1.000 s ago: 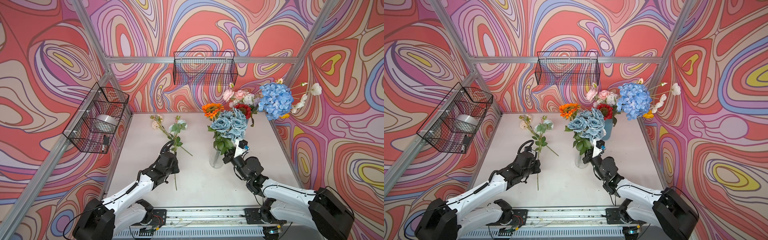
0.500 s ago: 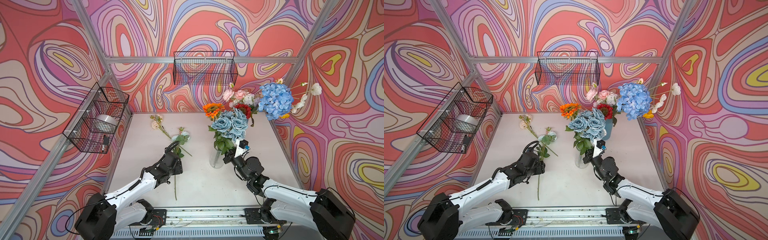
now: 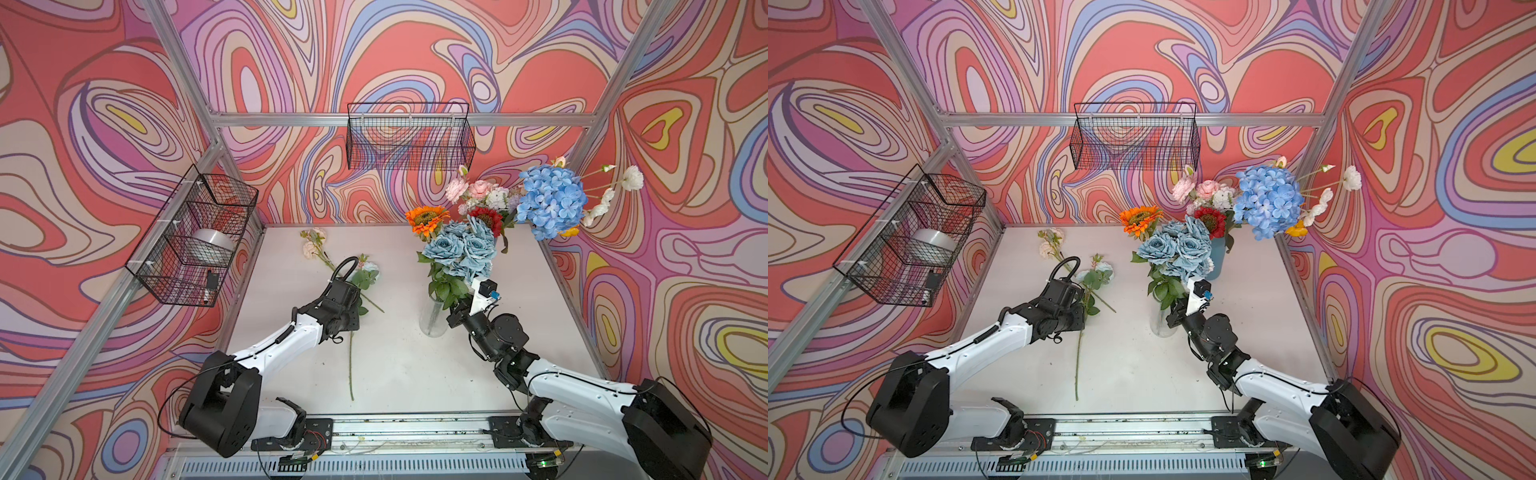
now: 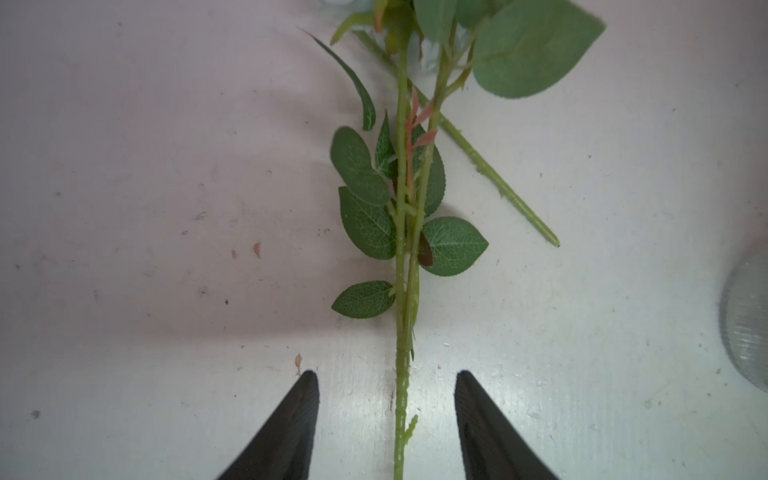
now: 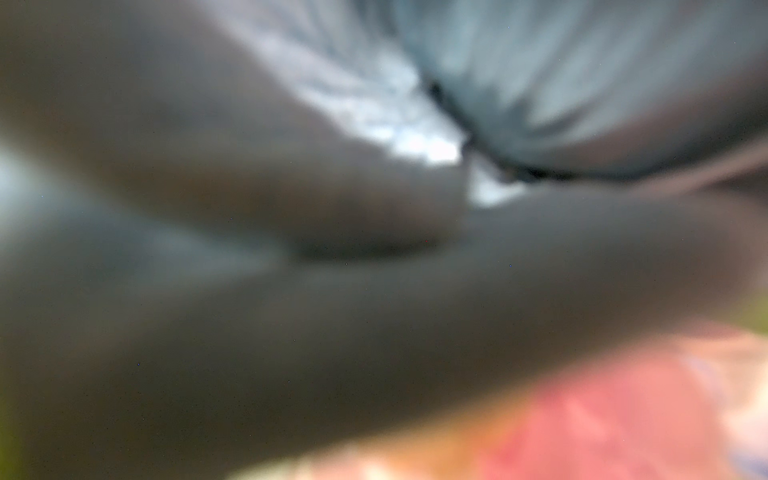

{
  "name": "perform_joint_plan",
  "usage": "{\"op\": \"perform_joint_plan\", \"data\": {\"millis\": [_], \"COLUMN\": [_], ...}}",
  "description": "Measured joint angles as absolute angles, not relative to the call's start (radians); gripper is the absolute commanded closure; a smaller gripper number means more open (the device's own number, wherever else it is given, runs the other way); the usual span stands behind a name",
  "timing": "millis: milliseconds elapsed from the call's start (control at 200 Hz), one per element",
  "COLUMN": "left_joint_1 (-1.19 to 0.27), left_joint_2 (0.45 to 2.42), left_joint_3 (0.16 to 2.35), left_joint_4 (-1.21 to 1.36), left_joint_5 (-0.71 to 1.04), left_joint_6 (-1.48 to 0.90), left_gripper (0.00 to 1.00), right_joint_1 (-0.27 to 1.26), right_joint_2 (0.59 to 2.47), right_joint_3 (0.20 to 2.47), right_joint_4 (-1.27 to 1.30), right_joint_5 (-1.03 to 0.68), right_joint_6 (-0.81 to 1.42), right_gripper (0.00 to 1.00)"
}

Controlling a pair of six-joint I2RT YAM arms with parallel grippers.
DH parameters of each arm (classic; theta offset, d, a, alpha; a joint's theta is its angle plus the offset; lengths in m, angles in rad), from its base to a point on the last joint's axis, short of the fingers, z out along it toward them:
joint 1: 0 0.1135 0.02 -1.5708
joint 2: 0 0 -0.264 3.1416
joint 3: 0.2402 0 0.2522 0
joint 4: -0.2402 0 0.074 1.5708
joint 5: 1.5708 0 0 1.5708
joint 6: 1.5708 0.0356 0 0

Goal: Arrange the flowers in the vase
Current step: 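Close the left gripper on the pale rose stems, then lift the pale rose stems with the left gripper toward the vase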

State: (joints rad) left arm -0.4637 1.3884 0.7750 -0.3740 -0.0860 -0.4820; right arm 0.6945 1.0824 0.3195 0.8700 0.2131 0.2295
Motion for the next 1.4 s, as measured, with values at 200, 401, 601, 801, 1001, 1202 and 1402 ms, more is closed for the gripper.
{"op": "perform_joint_plan", "data": {"millis": [200, 401, 601, 801, 1001, 1202, 1402], "left_joint_1": [-0.464, -0.464, -0.464, -0.464, -0.464, -0.464, -0.466], "left_joint_2": [1.47, 1.528, 1.568, 1.582, 1.494, 1.229, 0.996], "left_joint_3": [0.803, 0.827, 0.831, 0.839, 0.842, 0.841, 0.763], "left_joint_4": [-0.377, -0.38, -0.389, -0.396, -0.402, -0.326, -0.035], "left_joint_5": [-0.05, -0.049, -0.049, -0.045, -0.028, -0.001, 0.022], "left_joint_6": [-0.467, -0.452, -0.444, -0.44, -0.45, -0.51, -0.624], "left_gripper": [0.52, 0.69, 0.77, 0.98, 1.0, 1.0, 1.0], "right_joint_1": [0.694, 0.694, 0.694, 0.694, 0.694, 0.694, 0.694], "right_joint_2": [1.082, 1.081, 1.078, 1.073, 1.063, 1.061, 1.061], "right_joint_3": [0.319, 0.319, 0.319, 0.319, 0.319, 0.319, 0.319], "right_joint_4": [0.868, 0.867, 0.865, 0.859, 0.85, 0.851, 0.859], "right_joint_5": [0.213, 0.213, 0.213, 0.213, 0.214, 0.222, 0.222], "right_joint_6": [0.229, 0.229, 0.229, 0.229, 0.229, 0.235, 0.265], "right_gripper": [1.0, 1.0, 1.0, 1.0, 1.0, 1.0, 1.0]}}
